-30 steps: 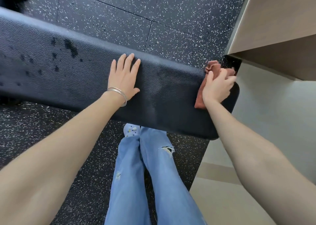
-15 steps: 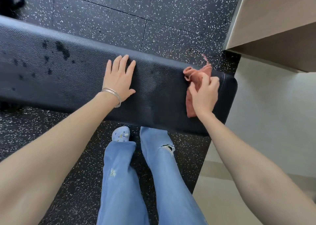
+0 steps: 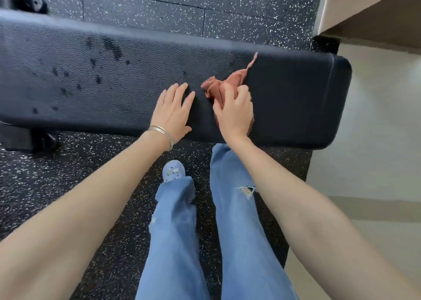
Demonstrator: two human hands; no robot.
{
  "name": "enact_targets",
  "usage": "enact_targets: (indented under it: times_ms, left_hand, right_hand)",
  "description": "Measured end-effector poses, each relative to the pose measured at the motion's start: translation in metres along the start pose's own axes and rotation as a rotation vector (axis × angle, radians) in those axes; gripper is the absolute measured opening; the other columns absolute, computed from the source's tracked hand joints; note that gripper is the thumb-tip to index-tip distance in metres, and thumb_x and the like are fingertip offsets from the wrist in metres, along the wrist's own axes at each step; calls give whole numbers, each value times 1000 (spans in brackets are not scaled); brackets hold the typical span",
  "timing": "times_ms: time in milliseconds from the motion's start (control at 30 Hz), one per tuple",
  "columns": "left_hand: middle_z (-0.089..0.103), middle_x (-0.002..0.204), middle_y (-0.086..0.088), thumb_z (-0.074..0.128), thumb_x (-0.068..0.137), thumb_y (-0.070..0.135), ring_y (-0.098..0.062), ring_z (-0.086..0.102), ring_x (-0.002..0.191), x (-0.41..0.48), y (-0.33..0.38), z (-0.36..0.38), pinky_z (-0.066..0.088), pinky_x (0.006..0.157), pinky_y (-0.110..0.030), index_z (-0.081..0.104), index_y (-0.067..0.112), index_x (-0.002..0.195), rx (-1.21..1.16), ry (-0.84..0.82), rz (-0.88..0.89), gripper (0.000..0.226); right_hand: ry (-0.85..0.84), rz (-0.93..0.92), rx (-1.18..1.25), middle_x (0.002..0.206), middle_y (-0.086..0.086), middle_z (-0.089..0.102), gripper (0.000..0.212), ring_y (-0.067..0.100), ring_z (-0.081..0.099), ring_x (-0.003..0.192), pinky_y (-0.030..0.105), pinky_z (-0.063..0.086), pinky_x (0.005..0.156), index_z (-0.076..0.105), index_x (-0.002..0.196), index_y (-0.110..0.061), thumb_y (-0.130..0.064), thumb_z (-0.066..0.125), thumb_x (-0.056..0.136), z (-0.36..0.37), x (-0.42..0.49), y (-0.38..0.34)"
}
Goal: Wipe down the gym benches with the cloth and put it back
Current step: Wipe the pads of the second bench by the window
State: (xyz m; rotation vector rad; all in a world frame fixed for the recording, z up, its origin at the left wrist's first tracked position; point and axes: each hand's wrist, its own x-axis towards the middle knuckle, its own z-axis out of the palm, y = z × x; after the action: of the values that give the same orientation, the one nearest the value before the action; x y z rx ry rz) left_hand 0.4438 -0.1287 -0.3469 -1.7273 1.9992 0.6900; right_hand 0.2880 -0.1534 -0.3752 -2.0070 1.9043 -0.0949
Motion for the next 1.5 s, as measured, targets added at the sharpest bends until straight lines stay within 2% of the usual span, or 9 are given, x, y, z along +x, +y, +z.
enact_targets:
  times_ms: [133, 367, 467, 700, 833, 900, 1067, 1367, 1500]
  left_hand:
    - [9, 156, -14, 68, 81, 37, -32, 8, 144, -15, -13, 10, 12, 118, -41, 14, 11, 149, 36, -5, 48, 90]
    - [10, 156, -13, 67, 83, 34, -30, 8, 145, -19, -20, 23, 19, 114, -40, 15, 11, 149, 43, 45, 108, 87]
    - [12, 156, -12, 68, 83, 32, -30, 9, 144, -22, -26, 29, 21, 114, -41, 17, 11, 148, 29, 76, 119, 85]
    - [14, 155, -11, 63, 86, 32, -30, 12, 143, -47, -59, 38, 24, 112, -40, 19, 14, 148, 47, 63, 97, 78]
    - [13, 155, -9, 59, 88, 31, -30, 13, 142, -64, -81, 42, 27, 110, -40, 21, 18, 148, 35, 24, 77, 73]
    - [13, 156, -9, 57, 89, 30, -29, 12, 143, -69, -85, 43, 28, 110, -39, 21, 18, 149, 20, 4, 56, 71]
    - [11, 157, -8, 55, 91, 31, -30, 11, 143, -63, -96, 41, 24, 112, -39, 22, 24, 148, -32, 25, 34, 67]
    - [6, 159, -7, 58, 89, 33, -28, 7, 145, -23, -96, 22, 18, 116, -39, 16, 16, 149, -57, 75, 0, 75]
    - [6, 158, -9, 59, 88, 34, -30, 8, 145, 5, -100, 0, 18, 116, -40, 16, 15, 149, -33, 100, 25, 77]
  right_hand:
    - [-8, -47, -49, 94, 16, 50, 26, 35, 50, 83, 42, 43, 65, 56, 102, -13, -25, 63, 80, -2, -38, 50]
    - [270, 827, 38, 123, 21, 42, 43, 36, 45, 114, 42, 43, 89, 43, 128, -12, -33, 52, 92, -27, -62, 153]
    - [340, 970, 105, 130, 20, 39, 40, 34, 46, 116, 34, 42, 91, 43, 128, -11, -32, 49, 94, -17, -45, 126]
    - [97, 407, 13, 113, 21, 47, 45, 37, 49, 100, 46, 44, 81, 44, 126, -5, -31, 53, 91, 31, -62, -39]
    - [-62, 151, -27, 112, 18, 47, 34, 37, 48, 99, 46, 42, 79, 49, 119, -12, -30, 54, 90, 27, -62, -58]
    - [-54, 146, -45, 110, 17, 46, 33, 37, 48, 98, 46, 43, 78, 49, 118, -14, -32, 54, 90, 16, -53, -37]
    - [65, 490, -2, 112, 20, 44, 37, 40, 48, 100, 48, 45, 79, 44, 120, -11, -33, 54, 92, 9, -56, -9]
    - [-86, -36, -199, 113, 15, 48, 33, 33, 46, 102, 42, 38, 80, 50, 122, -23, -35, 50, 90, 26, 4, -90]
    - [36, 86, -145, 117, 13, 46, 31, 31, 45, 108, 42, 40, 83, 49, 120, -25, -36, 48, 91, 8, 83, -77]
